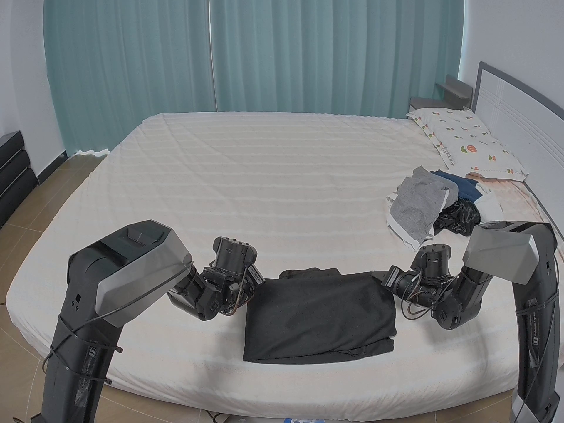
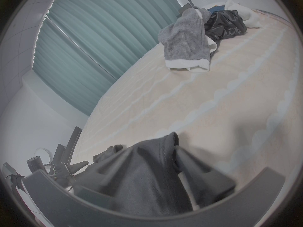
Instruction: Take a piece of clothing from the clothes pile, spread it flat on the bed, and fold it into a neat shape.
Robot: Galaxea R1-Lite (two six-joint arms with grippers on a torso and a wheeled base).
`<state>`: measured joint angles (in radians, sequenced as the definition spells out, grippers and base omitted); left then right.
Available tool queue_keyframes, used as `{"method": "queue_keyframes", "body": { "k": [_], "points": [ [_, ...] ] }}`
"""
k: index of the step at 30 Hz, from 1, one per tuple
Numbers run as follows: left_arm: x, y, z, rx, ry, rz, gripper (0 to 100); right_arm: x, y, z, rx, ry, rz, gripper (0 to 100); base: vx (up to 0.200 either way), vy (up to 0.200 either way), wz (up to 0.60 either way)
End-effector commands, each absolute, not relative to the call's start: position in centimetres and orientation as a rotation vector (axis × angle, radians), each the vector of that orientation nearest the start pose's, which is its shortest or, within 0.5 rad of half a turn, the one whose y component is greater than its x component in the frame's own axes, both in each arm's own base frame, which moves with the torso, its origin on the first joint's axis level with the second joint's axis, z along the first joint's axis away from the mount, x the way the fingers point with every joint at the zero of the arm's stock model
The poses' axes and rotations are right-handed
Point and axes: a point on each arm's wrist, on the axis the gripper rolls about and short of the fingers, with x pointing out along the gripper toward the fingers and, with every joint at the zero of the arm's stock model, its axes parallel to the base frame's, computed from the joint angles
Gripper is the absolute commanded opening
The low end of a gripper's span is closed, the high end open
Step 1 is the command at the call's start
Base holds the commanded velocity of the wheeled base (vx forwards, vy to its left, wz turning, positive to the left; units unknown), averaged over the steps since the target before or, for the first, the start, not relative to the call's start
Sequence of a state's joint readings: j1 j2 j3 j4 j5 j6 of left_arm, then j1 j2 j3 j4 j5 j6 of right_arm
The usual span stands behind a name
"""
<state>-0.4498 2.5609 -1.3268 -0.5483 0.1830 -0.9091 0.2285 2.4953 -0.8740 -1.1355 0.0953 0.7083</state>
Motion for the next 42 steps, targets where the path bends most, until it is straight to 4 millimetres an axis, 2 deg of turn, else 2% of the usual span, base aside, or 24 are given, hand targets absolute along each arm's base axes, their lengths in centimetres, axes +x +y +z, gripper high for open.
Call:
{"method": "queue_keyframes", "body": {
  "k": [1, 6, 7, 13, 17, 29, 35, 42],
  "points": [
    [41.3, -19.6, -3.9, -0.659, 0.72, 0.057, 100, 38.5, 8.8, -3.8, 0.658, 0.55, 0.133, 100, 0.0, 0.0, 0.0],
    [40.6, -19.1, -3.6, -0.651, 0.748, 0.075, 100, 36.5, 8.0, -2.4, 0.638, 0.558, 0.132, 100, 0.0, 0.0, 0.0],
    [39.8, -18.7, -2.9, -0.65, 0.762, 0.076, 100, 35.6, 7.9, -2.3, 0.604, 0.579, 0.142, 100, 0.0, 0.0, 0.0],
    [36.9, -17.7, -0.5, -0.676, 0.849, -0.013, 100, 32.9, 7.5, -3.0, 0.487, 0.621, 0.179, 100, 0.0, 0.0, 0.0],
    [36.3, -17.6, 0.0, -0.672, 0.861, -0.017, 100, 32.0, 7.2, -3.3, 0.497, 0.656, 0.214, 100, -0.15, 0.0, 0.0],
    [35.9, -17.6, -0.7, -0.674, 0.899, -0.039, 100, 31.3, 7.4, -4.2, 0.466, 0.707, 0.294, 100, -0.2, 0.2, 0.0],
    [36.0, -17.6, -0.7, -0.674, 0.896, -0.041, 100, 32.0, 7.6, -4.5, 0.469, 0.703, 0.296, 100, 0.0, 0.0, 0.0],
    [35.7, -18.1, -0.7, -0.668, 0.9, -0.053, 100, 32.1, 6.4, -3.7, 0.477, 0.676, 0.262, 100, 0.0, 0.0, 0.0]
  ]
}}
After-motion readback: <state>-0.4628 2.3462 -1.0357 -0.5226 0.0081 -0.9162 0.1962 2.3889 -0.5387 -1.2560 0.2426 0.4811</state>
